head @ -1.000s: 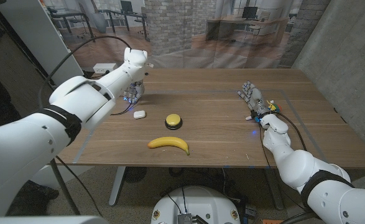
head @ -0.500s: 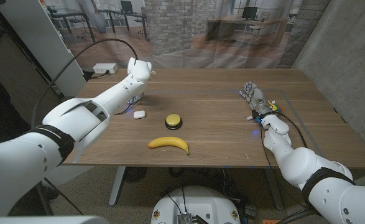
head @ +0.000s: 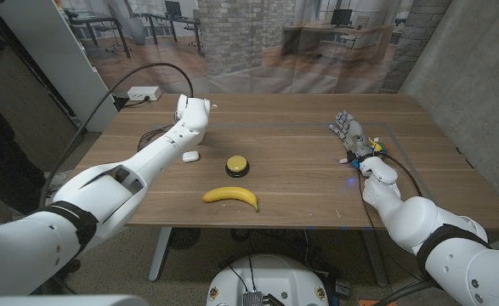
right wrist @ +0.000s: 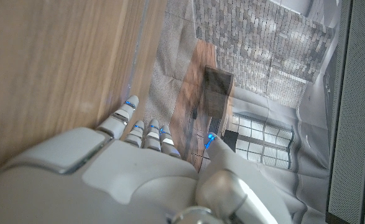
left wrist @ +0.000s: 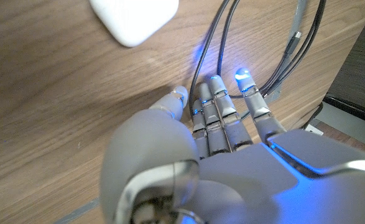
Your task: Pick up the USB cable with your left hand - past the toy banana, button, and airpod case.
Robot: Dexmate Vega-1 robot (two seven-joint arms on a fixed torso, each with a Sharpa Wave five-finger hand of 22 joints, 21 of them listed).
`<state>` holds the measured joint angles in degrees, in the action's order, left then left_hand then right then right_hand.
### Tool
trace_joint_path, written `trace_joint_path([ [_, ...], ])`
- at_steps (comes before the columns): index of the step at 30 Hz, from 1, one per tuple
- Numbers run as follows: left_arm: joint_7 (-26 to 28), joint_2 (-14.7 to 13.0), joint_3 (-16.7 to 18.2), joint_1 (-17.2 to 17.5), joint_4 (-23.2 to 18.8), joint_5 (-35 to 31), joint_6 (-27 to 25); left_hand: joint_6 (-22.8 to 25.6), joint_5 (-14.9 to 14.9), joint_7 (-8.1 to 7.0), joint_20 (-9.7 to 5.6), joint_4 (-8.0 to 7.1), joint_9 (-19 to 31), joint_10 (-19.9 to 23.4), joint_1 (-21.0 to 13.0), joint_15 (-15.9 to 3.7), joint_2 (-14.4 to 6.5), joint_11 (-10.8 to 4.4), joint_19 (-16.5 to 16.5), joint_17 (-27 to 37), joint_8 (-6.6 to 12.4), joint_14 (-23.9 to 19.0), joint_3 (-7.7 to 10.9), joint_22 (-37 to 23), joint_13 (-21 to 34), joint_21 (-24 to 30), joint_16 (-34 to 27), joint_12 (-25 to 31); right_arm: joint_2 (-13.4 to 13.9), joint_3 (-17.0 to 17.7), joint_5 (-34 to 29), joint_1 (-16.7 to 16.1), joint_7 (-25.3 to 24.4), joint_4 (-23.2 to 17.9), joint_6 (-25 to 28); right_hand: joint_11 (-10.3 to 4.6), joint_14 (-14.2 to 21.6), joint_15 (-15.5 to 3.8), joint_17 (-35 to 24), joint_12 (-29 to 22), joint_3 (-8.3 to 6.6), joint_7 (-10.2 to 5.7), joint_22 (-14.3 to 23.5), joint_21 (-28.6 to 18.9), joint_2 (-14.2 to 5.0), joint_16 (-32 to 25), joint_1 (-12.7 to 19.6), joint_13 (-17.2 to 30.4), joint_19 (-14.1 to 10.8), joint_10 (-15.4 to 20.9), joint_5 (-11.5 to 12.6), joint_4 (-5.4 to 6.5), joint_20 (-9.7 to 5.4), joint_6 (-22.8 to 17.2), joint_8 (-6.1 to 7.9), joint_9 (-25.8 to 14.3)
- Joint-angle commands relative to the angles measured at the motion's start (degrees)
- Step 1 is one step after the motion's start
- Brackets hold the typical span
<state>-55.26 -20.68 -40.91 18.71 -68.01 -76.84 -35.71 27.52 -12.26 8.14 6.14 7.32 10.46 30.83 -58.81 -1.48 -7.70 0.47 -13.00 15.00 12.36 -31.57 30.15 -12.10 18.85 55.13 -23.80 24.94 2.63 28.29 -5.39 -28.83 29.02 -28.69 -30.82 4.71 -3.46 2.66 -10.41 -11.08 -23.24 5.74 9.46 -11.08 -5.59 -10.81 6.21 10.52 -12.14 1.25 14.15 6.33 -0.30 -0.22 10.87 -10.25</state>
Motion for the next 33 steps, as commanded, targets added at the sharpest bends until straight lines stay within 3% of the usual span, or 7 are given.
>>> trace_joint_path([
  [1,-0.3,0.9,-0.1,1.3,0.1,-4.4,1.5,2.1,-0.5,-0.6,0.06,2.31,0.4,2.3,-2.0,-1.01,0.3,-1.25,0.0,-1.3,0.75,-2.3,1.58,0.1,-1.3,1.0,0.4,-0.8,0.9,0.5,-0.2,0.9,-1.0,2.5,-2.5,0.22,0.4,0.04,-0.1,-0.4,0.26,0.04,0.3,-0.2,0.1,-0.3,-0.4,0.3,-0.6,0.5,0.2,-0.07,0.02,-0.5,0.45,-0.3],
  [16,1.7,0.4,0.2,3.8,-0.1,-8.0,2.0,4.1,-3.8,-0.81,-0.74,3.11,0.5,6.4,-5.0,-1.73,1.0,-2.32,-0.6,-3.4,0.7,-6.4,4.75,0.5,-4.4,2.9,1.2,-2.3,1.3,0.3,-1.1,2.0,-2.2,4.6,-3.0,0.52,0.9,0.02,-0.1,-0.5,0.33,0.12,0.2,-0.3,0.1,-0.4,-0.5,0.3,-1.3,1.0,0.4,-0.09,0.08,-1.3,0.65,-0.3],
  [17,2.4,0.2,0.4,4.4,-0.4,-8.2,1.8,5.0,-3.5,-1.08,-0.91,2.66,0.6,6.9,-4.0,-1.93,2.6,-2.38,-1.1,-3.0,0.91,-7.0,3.24,0.5,-4.9,3.4,0.6,-2.7,1.3,0.3,-1.1,2.0,-2.2,4.7,-3.0,0.64,1.0,0.09,-0.1,-0.6,0.33,0.13,0.2,-0.3,0.1,-0.4,-0.5,0.3,-1.3,1.1,0.4,-0.1,0.08,-1.4,0.65,-0.3],
  [19,3.0,0.0,0.3,5.1,-0.5,-8.8,1.8,5.9,-2.7,-1.45,-1.22,2.82,0.7,8.6,-4.5,-2.61,3.5,-4.39,-1.8,-1.9,1.0,-7.0,1.46,0.6,-5.7,4.1,-0.6,-2.8,1.3,0.3,-1.2,2.1,-2.3,4.8,-3.1,0.62,1.0,0.08,-0.1,-0.6,0.33,0.14,0.2,-0.3,0.1,-0.4,-0.5,0.3,-1.4,1.2,0.4,-0.11,0.03,-1.4,0.65,-0.3],
  [21,4.4,-0.3,0.5,6.4,-1.1,-9.2,1.5,6.9,-2.0,-1.89,-1.52,2.74,0.7,9.5,-4.4,-3.11,4.7,-3.78,-2.3,-1.4,1.23,-7.6,0.13,0.6,-6.1,4.6,-1.4,-2.9,1.3,0.3,-1.3,2.1,-2.4,4.8,-3.2,0.59,1.1,0.12,-0.1,-0.6,0.33,0.13,0.2,-0.3,0.09,-0.4,-0.5,0.3,-1.4,1.2,0.4,-0.12,0.07,-1.4,0.66,-0.3],
  [27,7.5,-1.0,1.1,9.1,-3.0,-10.1,1.2,10.1,0.8,-2.91,-2.47,1.85,0.8,12.5,-3.0,-4.52,7.3,-5.23,-4.1,-0.3,1.99,-9.7,-3.71,0.8,-6.8,5.8,-3.8,-2.8,1.4,0.3,-1.5,2.0,-2.7,4.5,-3.6,0.57,1.2,0.08,-0.1,-0.6,0.29,0.11,0.2,-0.3,0.03,-0.4,-0.5,0.3,-1.5,1.3,0.5,-0.18,0.08,-1.6,0.68,-0.3],
  [33,14.1,-1.4,2.3,11.9,-5.0,-10.9,0.4,15.9,1.7,-3.75,-3.87,1.79,1.0,18.7,-3.9,-6.45,6.8,-7.69,-7.1,-1.2,3.58,-15.2,-3.86,1.0,-7.2,7.4,-5.3,-1.4,1.6,0.3,-1.6,2.2,-3.0,4.6,-3.8,0.6,1.3,0.1,-0.1,-0.6,0.25,0.11,0.2,-0.4,-0.02,-0.4,-0.4,0.3,-1.7,1.5,0.6,-0.24,0.06,-1.9,0.71,-0.3],
])
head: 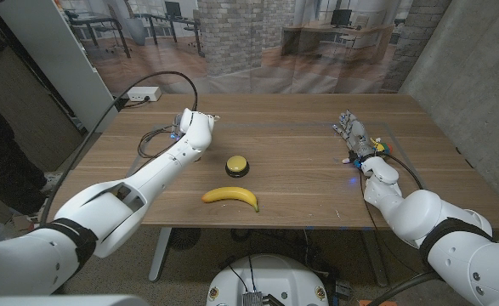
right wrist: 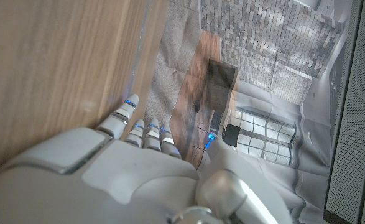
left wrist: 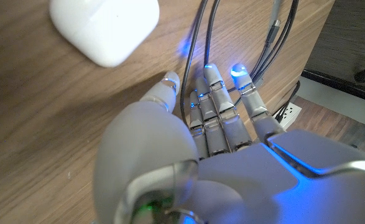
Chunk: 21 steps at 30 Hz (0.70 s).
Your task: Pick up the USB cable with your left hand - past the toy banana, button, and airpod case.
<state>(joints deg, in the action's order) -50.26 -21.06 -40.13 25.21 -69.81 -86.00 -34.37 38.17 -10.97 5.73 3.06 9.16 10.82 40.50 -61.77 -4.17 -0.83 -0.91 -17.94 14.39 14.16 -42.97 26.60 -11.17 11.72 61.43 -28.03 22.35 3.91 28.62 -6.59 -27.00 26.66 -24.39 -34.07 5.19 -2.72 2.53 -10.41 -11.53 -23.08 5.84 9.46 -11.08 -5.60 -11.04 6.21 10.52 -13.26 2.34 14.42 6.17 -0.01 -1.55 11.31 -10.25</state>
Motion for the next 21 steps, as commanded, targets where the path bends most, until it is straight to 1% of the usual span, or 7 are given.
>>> trace_joint_path([
  [1,10.1,-1.1,1.6,5.7,-3.3,-2.0,-1.0,6.3,0.3,-1.32,-1.1,-0.11,0.6,9.5,-1.3,-4.07,-0.8,-6.29,-2.7,-0.8,2.04,-5.2,0.08,0.1,-0.1,1.5,-1.3,1.2,0.3,-0.1,-0.5,0.3,-0.8,0.3,-0.6,0.17,0.6,0.26,-0.1,-0.2,0.09,-0.03,0.2,-0.4,-0.02,-0.2,-0.4,0.3,-0.6,0.4,0.3,-0.09,-0.24,-0.6,0.27,-0.3],
  [3,10.7,-0.8,1.9,6.0,-3.3,-2.2,-1.2,8.2,-0.4,-1.34,-1.66,0.83,0.7,11.8,-4.1,-4.82,-2.4,-6.54,-3.7,-1.5,2.34,-7.0,1.8,0.2,-0.2,2.1,-1.3,1.7,0.3,-0.2,-0.6,0.3,-0.9,0.1,-0.7,0.15,0.7,0.27,-0.1,-0.1,0.09,-0.06,0.2,-0.4,-0.03,-0.2,-0.4,0.3,-0.7,0.5,0.3,-0.11,-0.3,-0.6,0.24,-0.3],
  [9,13.4,-0.5,2.6,6.8,-3.6,-2.6,-1.3,11.6,-1.0,-1.1,-2.97,1.4,0.7,15.2,-6.7,-5.95,-2.9,-7.38,-4.5,-2.0,3.04,-11.0,2.7,0.3,-0.1,2.8,-2.2,2.6,0.3,-0.2,-0.5,-0.2,-1.0,-0.8,-0.8,0.17,0.7,0.26,-0.1,-0.1,0.08,-0.07,0.2,-0.4,-0.06,-0.2,-0.4,0.3,-0.8,0.6,0.4,-0.14,-0.3,-0.7,0.24,-0.3],
  [11,14.1,-0.3,3.0,7.0,-3.7,-2.5,-1.4,12.1,-1.3,-0.97,-3.39,1.73,0.7,15.7,-8.1,-6.45,-3.3,-7.1,-4.3,-2.2,3.02,-11.8,3.18,0.3,-0.1,2.9,-2.3,2.6,0.3,-0.3,-0.5,-0.4,-1.1,-1.1,-0.8,0.15,0.7,0.23,-0.1,-0.1,0.07,-0.05,0.2,-0.3,-0.08,-0.1,-0.4,0.3,-0.8,0.6,0.4,-0.15,-0.35,-0.7,0.22,-0.3],
  [13,14.6,-0.4,3.1,7.2,-4.0,-2.7,-1.3,13.9,-1.5,-0.64,-4.46,1.27,0.8,17.3,-8.8,-6.54,-3.5,-7.39,-4.7,-2.9,3.26,-13.7,3.5,0.3,-0.1,3.4,-2.3,2.9,0.2,-0.4,-0.5,-0.6,-1.1,-1.5,-0.8,0.17,0.7,0.25,-0.1,-0.1,0.06,-0.06,0.2,-0.3,-0.09,-0.1,-0.4,0.3,-0.8,0.6,0.4,-0.16,-0.36,-0.7,0.21,-0.3],
  [18,17.2,-0.6,4.1,8.3,-5.4,-2.4,-1.5,17.1,-1.2,-0.18,-5.43,-0.17,0.8,20.5,-7.6,-6.63,-4.6,-7.35,-5.2,-4.0,3.64,-17.4,4.06,0.3,-0.5,4.3,-1.7,3.2,0.0,-0.6,-0.4,-0.8,-0.8,-1.9,-0.7,0.14,0.7,0.23,-0.1,-0.1,0.04,-0.07,0.2,-0.3,-0.13,-0.1,-0.4,0.3,-0.8,0.6,0.5,-0.19,-0.39,-0.7,0.17,-0.3],
  [21,18.7,-0.9,4.8,9.1,-6.4,-2.1,-1.5,18.3,-0.8,-0.58,-5.79,-0.49,0.8,21.6,-6.9,-6.8,-4.8,-7.45,-5.4,-4.2,3.65,-18.6,4.22,0.4,-0.7,4.7,-1.2,3.0,0.0,-0.8,-0.4,-0.8,-0.7,-1.9,-0.8,0.1,0.7,0.21,-0.1,-0.1,0.03,-0.08,0.2,-0.3,-0.14,-0.1,-0.4,0.3,-0.8,0.6,0.5,-0.21,-0.41,-0.7,0.14,-0.3],
])
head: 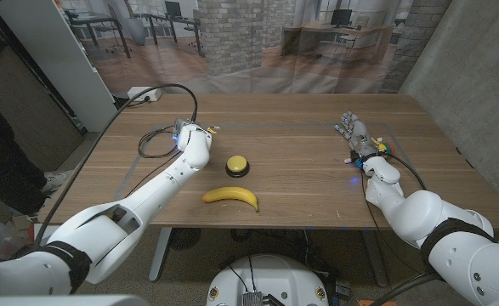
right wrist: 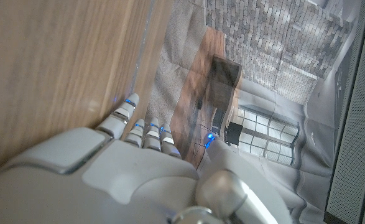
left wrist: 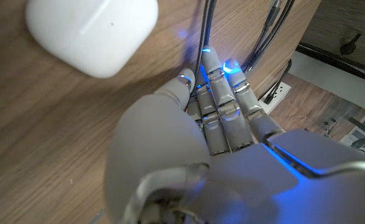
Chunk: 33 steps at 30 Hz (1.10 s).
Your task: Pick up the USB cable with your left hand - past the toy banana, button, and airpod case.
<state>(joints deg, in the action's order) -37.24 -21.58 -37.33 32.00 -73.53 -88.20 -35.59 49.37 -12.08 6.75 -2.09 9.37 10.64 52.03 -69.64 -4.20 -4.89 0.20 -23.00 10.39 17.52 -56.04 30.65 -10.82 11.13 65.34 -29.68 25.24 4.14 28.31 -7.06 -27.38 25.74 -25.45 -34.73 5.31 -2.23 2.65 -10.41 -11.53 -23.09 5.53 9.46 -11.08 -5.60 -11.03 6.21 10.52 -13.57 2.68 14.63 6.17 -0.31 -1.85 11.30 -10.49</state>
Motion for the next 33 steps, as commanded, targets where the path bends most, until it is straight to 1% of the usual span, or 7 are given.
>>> trace_joint_path([
  [1,6.1,-0.4,2.2,2.6,-3.0,0.0,-0.3,7.2,0.3,-1.65,-0.74,-0.77,0.9,10.4,1.1,-6.7,-0.7,-8.71,-0.4,-0.2,0.23,-5.7,0.16,0.0,-0.2,0.8,0.5,0.2,-0.3,-0.6,0.0,-0.4,0.3,-0.9,-0.1,-0.01,0.2,0.12,-0.1,-0.1,0.03,0.22,0.2,-0.2,-0.14,0.0,-0.4,0.3,-0.5,0.3,0.3,-0.22,-0.08,-0.4,0.13,-0.1],
  [3,6.6,-0.6,2.5,3.0,-3.8,0.0,-0.4,8.1,0.6,-1.79,-1.05,-0.89,0.9,11.0,1.5,-6.84,-0.8,-8.73,-0.7,-0.1,0.31,-6.6,0.14,0.1,-0.2,1.1,0.5,0.1,-0.4,-0.6,0.1,-0.4,0.5,-0.9,-0.1,0.02,0.2,0.12,-0.1,-0.1,0.02,0.24,0.2,-0.2,-0.14,0.0,-0.4,0.3,-0.5,0.3,0.3,-0.24,-0.05,-0.4,0.14,-0.1],
  [4,6.7,-0.6,2.7,3.2,-4.1,-0.1,-0.4,8.4,0.7,-1.73,-1.24,-0.87,0.9,11.3,1.7,-6.97,-0.8,-8.39,-0.8,-0.1,0.31,-6.9,0.15,0.1,-0.2,1.2,0.7,0.1,-0.5,-0.7,0.1,-0.4,0.5,-1.0,-0.2,0.03,0.2,0.12,-0.1,0.0,0.02,0.27,0.2,-0.2,-0.14,0.0,-0.3,0.3,-0.5,0.3,0.3,-0.25,-0.03,-0.4,0.13,-0.1],
  [14,7.8,-0.4,4.8,4.6,-7.2,-0.7,-1.5,10.1,1.1,-1.28,-1.92,-0.48,0.8,12.7,1.8,-6.85,-0.7,-7.85,-1.2,0.4,0.35,-8.5,0.31,0.2,-0.2,1.6,0.6,0.0,-1.1,-1.3,0.1,-1.1,0.9,-2.7,-0.3,0.02,0.3,0.03,0.0,0.0,-0.01,0.22,0.2,-0.1,-0.16,0.0,-0.3,0.3,-0.5,0.3,0.4,-0.34,-0.08,-0.4,0.05,-0.1],
  [22,7.7,-0.3,6.3,5.7,-9.7,-1.2,-2.1,10.8,1.1,-1.31,-2.54,-0.13,0.8,13.1,1.7,-7.01,-0.5,-7.91,-1.4,0.8,0.27,-9.0,0.38,0.2,-0.1,1.9,0.6,-0.1,-2.0,-1.5,0.5,-2.7,1.3,-6.3,0.6,0.02,0.2,-0.01,0.0,0.0,-0.03,0.22,0.2,-0.1,-0.18,0.1,-0.3,0.3,-0.5,0.3,0.4,-0.4,-0.15,-0.5,0.02,-0.1],
  [26,7.4,-0.2,6.9,6.3,-11.0,-1.6,-2.4,11.1,1.1,-1.25,-2.8,-0.03,0.7,13.6,1.7,-6.87,-0.4,-7.46,-1.4,1.0,0.17,-9.3,0.42,0.2,0.1,1.9,0.7,0.0,-2.4,-1.6,0.8,-3.5,1.6,-8.0,1.2,-0.05,0.2,-0.06,0.0,0.1,-0.03,0.21,0.2,-0.1,-0.18,0.1,-0.3,0.3,-0.5,0.3,0.5,-0.42,-0.17,-0.5,0.0,-0.1],
  [33,6.9,-0.3,7.9,7.4,-13.1,-2.7,-2.5,11.4,1.2,-1.18,-3.37,0.05,0.7,13.7,1.7,-6.66,-0.4,-7.47,-1.5,1.2,-0.07,-9.6,0.43,0.2,0.2,2.2,0.7,-0.2,-3.2,-1.7,1.1,-4.8,2.1,-10.9,2.1,-0.12,0.3,-0.05,-0.1,0.1,-0.05,0.24,0.2,0.0,-0.2,0.1,-0.2,0.3,-0.5,0.3,0.5,-0.46,-0.22,-0.5,-0.03,-0.1],
])
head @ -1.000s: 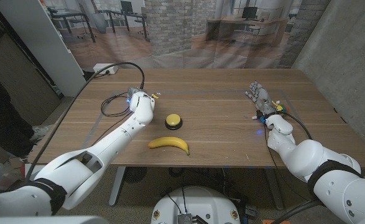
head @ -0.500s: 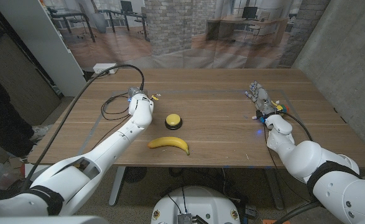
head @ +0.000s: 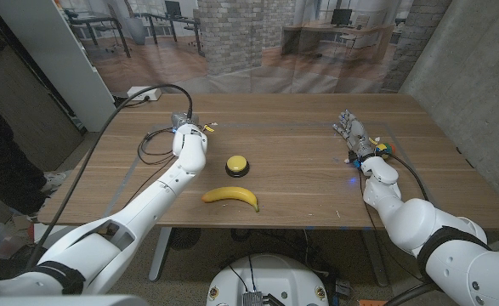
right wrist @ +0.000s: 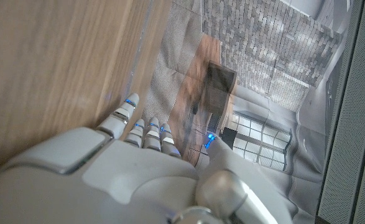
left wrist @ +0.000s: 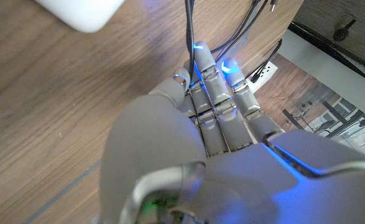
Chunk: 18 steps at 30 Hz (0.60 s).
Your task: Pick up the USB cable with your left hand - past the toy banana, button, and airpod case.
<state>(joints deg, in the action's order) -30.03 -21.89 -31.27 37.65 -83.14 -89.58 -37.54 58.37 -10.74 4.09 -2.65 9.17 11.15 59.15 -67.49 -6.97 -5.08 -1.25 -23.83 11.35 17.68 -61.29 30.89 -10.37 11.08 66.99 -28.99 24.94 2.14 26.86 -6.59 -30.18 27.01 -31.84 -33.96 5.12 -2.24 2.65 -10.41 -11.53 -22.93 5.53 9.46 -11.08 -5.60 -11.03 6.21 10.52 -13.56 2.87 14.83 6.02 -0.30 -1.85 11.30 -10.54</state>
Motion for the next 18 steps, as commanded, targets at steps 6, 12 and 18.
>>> trace_joint_path([
  [6,0.0,0.1,2.9,2.9,-5.3,-1.9,-0.7,2.6,-0.2,1.42,-2.92,0.34,0.2,6.7,-0.5,-4.05,-0.2,-6.16,-0.6,0.4,-0.35,-4.4,0.22,-0.2,0.3,0.6,0.1,0.0,-1.8,-0.4,0.9,-3.1,1.3,-7.1,2.1,0.07,0.3,-0.06,-0.1,0.1,-0.21,0.2,0.2,0.0,-0.21,0.1,-0.2,0.3,-0.4,0.0,0.3,-0.33,-0.22,-0.5,-0.06,-0.1],
  [12,0.9,0.5,4.2,4.0,-7.3,-2.2,-1.2,2.7,-0.1,1.54,-3.01,0.4,0.2,6.8,-0.6,-4.06,-0.2,-5.99,-0.6,0.5,-0.46,-4.5,0.22,-0.2,0.4,0.7,0.1,-0.1,-2.4,-0.4,1.1,-4.4,1.6,-9.8,3.0,0.1,0.3,-0.07,-0.1,0.1,-0.22,0.24,0.2,0.0,-0.21,0.1,-0.2,0.3,-0.5,0.1,0.4,-0.37,-0.31,-0.5,-0.07,-0.1],
  [18,2.1,0.9,5.3,5.1,-9.2,-2.7,-1.6,2.9,-0.1,1.47,-3.1,0.42,0.2,6.9,-0.6,-4.07,-0.2,-6.16,-0.6,0.7,-0.65,-4.6,0.17,-0.2,0.6,0.8,0.2,-0.2,-3.0,-0.4,1.4,-5.6,2.1,-12.7,3.9,0.12,0.4,-0.08,-0.1,0.1,-0.22,0.26,0.2,0.0,-0.22,0.1,-0.2,0.3,-0.5,0.1,0.4,-0.39,-0.35,-0.5,-0.09,-0.1],
])
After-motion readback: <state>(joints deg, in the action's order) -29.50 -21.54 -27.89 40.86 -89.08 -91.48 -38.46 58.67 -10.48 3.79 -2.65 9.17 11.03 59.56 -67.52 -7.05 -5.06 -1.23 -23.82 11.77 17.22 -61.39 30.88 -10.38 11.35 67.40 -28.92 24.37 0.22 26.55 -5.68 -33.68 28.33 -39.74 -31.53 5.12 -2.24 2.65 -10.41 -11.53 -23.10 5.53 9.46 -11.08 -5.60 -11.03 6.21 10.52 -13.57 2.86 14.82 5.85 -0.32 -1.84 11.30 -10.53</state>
